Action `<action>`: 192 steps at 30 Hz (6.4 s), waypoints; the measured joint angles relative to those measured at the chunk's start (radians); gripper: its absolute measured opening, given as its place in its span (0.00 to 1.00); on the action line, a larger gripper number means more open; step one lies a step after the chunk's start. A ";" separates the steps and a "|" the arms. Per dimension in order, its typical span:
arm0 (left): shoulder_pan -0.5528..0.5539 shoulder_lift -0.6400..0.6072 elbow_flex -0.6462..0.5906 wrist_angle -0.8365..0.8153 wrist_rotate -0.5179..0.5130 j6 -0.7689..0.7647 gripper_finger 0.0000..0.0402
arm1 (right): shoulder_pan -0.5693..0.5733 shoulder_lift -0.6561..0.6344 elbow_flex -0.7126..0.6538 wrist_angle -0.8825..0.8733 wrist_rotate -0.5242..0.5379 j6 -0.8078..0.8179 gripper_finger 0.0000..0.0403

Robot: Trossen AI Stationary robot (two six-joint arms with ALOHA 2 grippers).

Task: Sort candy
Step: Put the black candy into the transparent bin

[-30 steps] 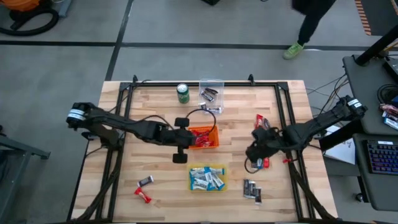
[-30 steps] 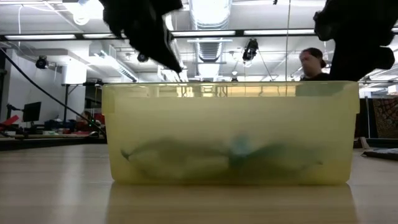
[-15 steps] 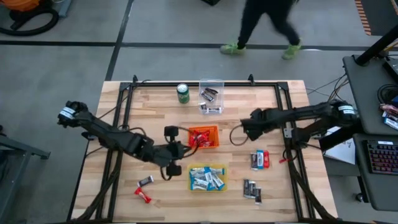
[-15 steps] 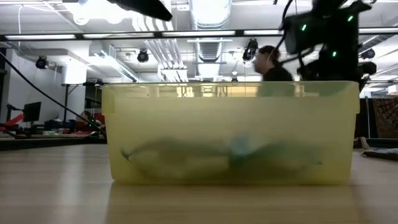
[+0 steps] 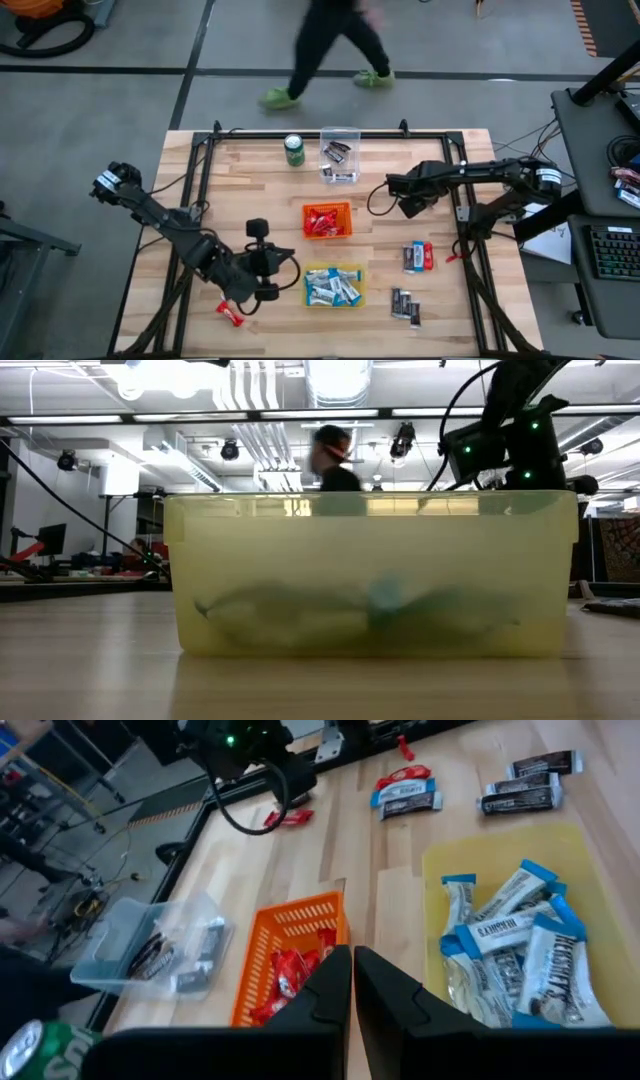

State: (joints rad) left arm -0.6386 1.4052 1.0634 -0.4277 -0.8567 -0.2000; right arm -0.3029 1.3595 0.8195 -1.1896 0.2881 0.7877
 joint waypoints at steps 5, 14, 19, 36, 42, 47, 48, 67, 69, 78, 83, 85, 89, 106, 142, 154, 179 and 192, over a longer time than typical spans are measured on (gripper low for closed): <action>-0.025 0.000 0.000 -0.033 -0.035 -0.056 0.00 | -0.021 0.021 -0.037 0.062 -0.003 -0.028 0.48; -0.029 0.000 0.000 -0.034 -0.035 -0.057 0.00 | -0.086 0.087 -0.096 0.128 -0.008 -0.082 0.40; -0.029 0.000 0.000 -0.034 -0.035 -0.057 0.00 | -0.110 0.099 -0.123 0.171 -0.008 -0.109 0.28; -0.029 0.000 0.000 -0.034 -0.035 -0.105 0.00 | -0.110 -0.065 -0.062 0.125 0.056 -0.120 0.03; -0.029 0.000 0.000 -0.034 -0.035 -0.105 0.00 | -0.110 -0.169 0.006 0.331 0.053 -0.274 0.03; -0.029 0.000 0.000 -0.033 -0.035 -0.106 0.00 | -0.110 -0.201 0.027 0.638 -0.011 -0.462 0.03; -0.029 0.000 0.000 -0.033 -0.035 -0.108 0.00 | -0.110 -0.201 0.027 0.700 -0.030 -0.491 0.03; -0.029 0.000 -0.010 -0.031 -0.051 -0.132 0.00 | -0.178 0.174 0.048 1.488 -0.159 -0.838 0.03; -0.029 0.000 -0.014 -0.033 -0.051 -0.133 0.00 | -0.198 0.213 0.071 1.491 -0.158 -0.807 0.04; -0.028 0.000 -0.041 -0.029 -0.056 -0.152 0.00 | -0.224 0.300 0.137 1.431 -0.192 -0.761 0.22; -0.028 0.000 -0.063 -0.033 -0.055 -0.204 0.00 | -0.223 0.295 0.166 1.335 -0.193 -0.759 0.32; -0.028 0.000 -0.065 -0.036 -0.051 -0.236 0.00 | -0.221 0.280 0.175 1.294 -0.201 -0.753 0.35; -0.027 0.000 -0.065 -0.054 -0.014 -0.324 0.00 | -0.218 0.227 0.176 1.230 -0.306 -0.724 0.38; -0.006 0.004 -0.045 -0.361 0.637 -0.786 0.13 | -0.011 -0.007 0.175 1.012 -0.394 -0.682 0.39; -0.398 0.289 -0.138 -0.472 0.534 -1.210 0.48 | 0.400 -0.054 0.116 1.154 -0.321 -0.649 0.35; -0.403 0.276 -0.229 -0.332 0.533 -1.249 0.24 | 0.410 -0.054 0.114 1.152 -0.311 -0.649 0.34; -0.177 0.105 0.008 -0.315 -0.181 -0.656 0.01 | 0.508 0.101 0.091 1.453 -0.313 -0.688 0.32; -0.001 0.162 0.006 -0.040 -0.201 -0.352 0.01 | 0.501 0.287 0.092 1.875 -0.311 -0.668 0.32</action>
State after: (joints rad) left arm -0.6393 1.5668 1.0698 -0.4677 -1.0577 -0.5524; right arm 0.1978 1.6467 0.9112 0.6852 -0.0231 0.1193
